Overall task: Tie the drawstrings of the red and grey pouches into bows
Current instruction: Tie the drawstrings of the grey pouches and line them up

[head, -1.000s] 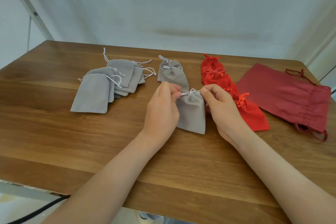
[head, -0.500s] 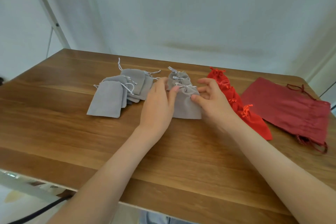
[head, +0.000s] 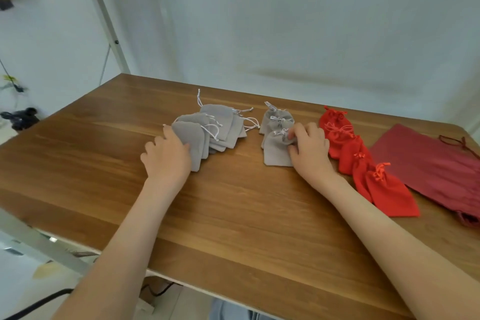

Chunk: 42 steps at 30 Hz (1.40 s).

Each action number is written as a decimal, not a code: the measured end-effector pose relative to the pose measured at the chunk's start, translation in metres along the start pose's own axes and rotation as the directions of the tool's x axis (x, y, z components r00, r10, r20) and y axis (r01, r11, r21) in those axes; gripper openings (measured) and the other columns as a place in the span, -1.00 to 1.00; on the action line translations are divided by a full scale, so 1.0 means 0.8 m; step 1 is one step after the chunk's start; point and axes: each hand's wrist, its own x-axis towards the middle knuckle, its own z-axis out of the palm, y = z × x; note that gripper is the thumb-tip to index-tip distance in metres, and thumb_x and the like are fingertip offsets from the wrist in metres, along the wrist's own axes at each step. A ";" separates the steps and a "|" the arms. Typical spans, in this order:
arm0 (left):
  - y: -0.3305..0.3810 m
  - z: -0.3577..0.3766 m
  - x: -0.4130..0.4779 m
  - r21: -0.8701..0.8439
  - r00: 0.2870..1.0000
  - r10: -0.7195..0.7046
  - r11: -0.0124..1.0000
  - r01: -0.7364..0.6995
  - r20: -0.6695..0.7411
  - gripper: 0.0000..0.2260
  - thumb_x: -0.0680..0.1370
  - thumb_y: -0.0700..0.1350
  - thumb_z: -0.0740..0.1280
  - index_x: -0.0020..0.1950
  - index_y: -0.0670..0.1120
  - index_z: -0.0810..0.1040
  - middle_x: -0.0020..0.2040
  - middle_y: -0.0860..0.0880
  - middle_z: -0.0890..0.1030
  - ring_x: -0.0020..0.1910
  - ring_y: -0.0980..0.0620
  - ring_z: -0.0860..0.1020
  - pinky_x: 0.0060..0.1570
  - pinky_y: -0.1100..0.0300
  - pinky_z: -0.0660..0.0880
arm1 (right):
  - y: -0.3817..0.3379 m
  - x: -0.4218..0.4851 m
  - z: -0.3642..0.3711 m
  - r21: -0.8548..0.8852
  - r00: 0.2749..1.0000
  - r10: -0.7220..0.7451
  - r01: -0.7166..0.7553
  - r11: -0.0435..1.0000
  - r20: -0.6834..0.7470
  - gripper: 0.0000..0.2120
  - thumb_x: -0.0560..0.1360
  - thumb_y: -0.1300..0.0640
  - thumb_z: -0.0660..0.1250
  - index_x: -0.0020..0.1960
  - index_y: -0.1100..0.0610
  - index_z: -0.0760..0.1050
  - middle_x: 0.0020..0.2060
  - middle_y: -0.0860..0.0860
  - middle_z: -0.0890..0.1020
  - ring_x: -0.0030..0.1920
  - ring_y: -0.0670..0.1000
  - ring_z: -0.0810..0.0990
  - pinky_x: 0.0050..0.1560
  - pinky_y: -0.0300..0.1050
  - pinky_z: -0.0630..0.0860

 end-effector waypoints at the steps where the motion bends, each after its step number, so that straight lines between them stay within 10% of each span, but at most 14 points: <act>1: -0.004 -0.001 0.003 -0.023 1.000 -0.003 1.000 0.003 0.010 -0.44 0.61 0.01 0.22 0.50 -0.19 0.12 0.36 -0.25 0.37 0.32 -0.25 0.33 0.23 -0.11 0.31 | 0.000 -0.001 0.003 -0.023 1.000 -0.017 0.017 1.000 0.012 -0.78 0.42 0.36 0.24 0.02 0.15 0.44 0.00 0.09 0.43 0.03 0.13 0.36 -0.10 -0.09 0.12; 8: -0.003 -0.016 0.000 -0.245 0.989 0.000 0.969 -0.037 -0.151 -0.57 0.54 -0.14 0.35 0.35 -0.24 0.32 0.25 -0.22 0.46 0.25 -0.20 0.40 0.17 -0.04 0.39 | -0.002 -0.007 -0.001 0.051 0.998 -0.005 0.008 0.999 -0.064 -0.67 0.37 0.37 0.22 0.08 0.13 0.47 0.02 0.03 0.45 0.04 0.07 0.38 -0.10 -0.12 0.10; 12: 0.009 -0.039 -0.014 -0.412 0.983 0.183 0.894 -0.175 -0.019 -0.76 0.55 -0.16 0.29 0.22 -0.13 0.50 0.10 -0.13 0.55 0.04 -0.10 0.49 -0.17 0.16 0.41 | -0.024 -0.016 -0.021 0.344 0.999 -0.027 0.039 0.938 -0.041 -0.59 0.49 0.24 0.30 0.31 0.05 0.37 0.17 -0.08 0.41 0.21 0.00 0.37 0.15 -0.13 0.29; 18: 0.065 -0.054 -0.070 -0.892 0.823 0.468 0.441 0.098 0.322 -0.79 0.53 -0.21 0.35 0.16 -0.06 0.54 0.06 -0.05 0.63 0.05 -0.03 0.60 -0.03 0.11 0.55 | -0.062 -0.031 -0.080 0.785 0.934 -0.098 -0.229 0.575 0.345 -0.60 0.49 -0.04 0.25 0.31 -0.01 0.42 0.19 -0.14 0.54 0.18 -0.18 0.52 0.12 -0.27 0.49; 22: 0.103 -0.026 -0.090 -0.823 0.830 0.465 0.568 -0.013 0.308 -0.52 0.49 -0.04 0.41 0.34 -0.06 0.32 0.24 0.01 0.49 0.14 0.10 0.51 0.07 0.18 0.49 | -0.035 -0.051 -0.101 0.788 0.940 0.008 -0.290 0.543 0.341 -0.78 0.52 0.08 0.25 0.10 0.10 0.56 -0.04 0.01 0.67 0.02 0.01 0.64 0.06 0.04 0.56; 25: 0.125 -0.010 -0.096 -0.693 0.909 0.405 0.628 -0.354 -0.098 -0.39 0.54 -0.03 0.34 0.48 -0.06 0.11 0.42 -0.05 0.24 0.38 0.05 0.25 0.34 0.17 0.23 | -0.004 -0.065 -0.101 0.747 0.927 0.106 -0.354 0.562 0.360 -0.81 0.56 0.12 0.26 0.13 0.11 0.57 0.05 0.11 0.65 0.11 0.13 0.61 0.19 0.22 0.49; 28: 0.145 0.009 -0.098 -0.528 0.766 0.588 0.578 -0.622 -0.259 -0.65 0.63 -0.08 0.17 0.41 -0.09 0.30 0.33 -0.06 0.38 0.32 0.04 0.30 0.24 0.28 0.21 | 0.010 -0.074 -0.096 0.726 0.919 0.128 -0.376 0.576 0.374 -0.80 0.57 0.18 0.25 0.15 0.11 0.57 0.04 0.11 0.66 0.08 0.07 0.62 0.15 0.12 0.52; 31: 0.153 0.043 -0.099 -0.412 0.730 0.673 0.636 -0.652 -0.117 -0.74 0.66 -0.03 0.04 0.10 -0.10 0.47 -0.06 -0.05 0.59 -0.03 -0.03 0.54 -0.17 0.19 0.38 | 0.015 -0.079 -0.087 0.734 0.919 0.117 -0.374 0.567 0.377 -0.80 0.58 0.21 0.24 0.13 0.11 0.58 0.03 0.10 0.67 0.07 0.06 0.62 0.12 0.04 0.51; 34: 0.149 0.061 -0.096 -0.255 0.743 0.656 0.702 -0.665 -0.132 -0.77 0.66 -0.01 0.03 -0.14 -0.05 0.30 -0.39 0.03 0.39 -0.38 -0.08 0.45 -0.50 0.14 0.12 | 0.019 -0.075 -0.081 0.693 0.927 0.159 -0.361 0.624 0.340 -0.81 0.59 0.18 0.22 0.07 0.09 0.61 -0.01 0.02 0.68 0.05 0.02 0.62 0.13 0.03 0.50; 42: 0.141 0.060 -0.095 -0.373 0.785 0.584 0.695 -0.615 -0.205 -0.61 0.65 0.08 0.01 -0.32 -0.03 0.34 -0.47 0.03 0.41 -0.45 -0.01 0.42 -0.50 0.14 0.20 | 0.024 -0.074 -0.081 0.681 0.965 0.229 -0.252 0.687 0.126 -0.77 0.60 0.22 0.18 -0.13 0.19 0.57 -0.46 -0.04 0.53 -0.46 -0.11 0.46 -0.43 -0.30 0.37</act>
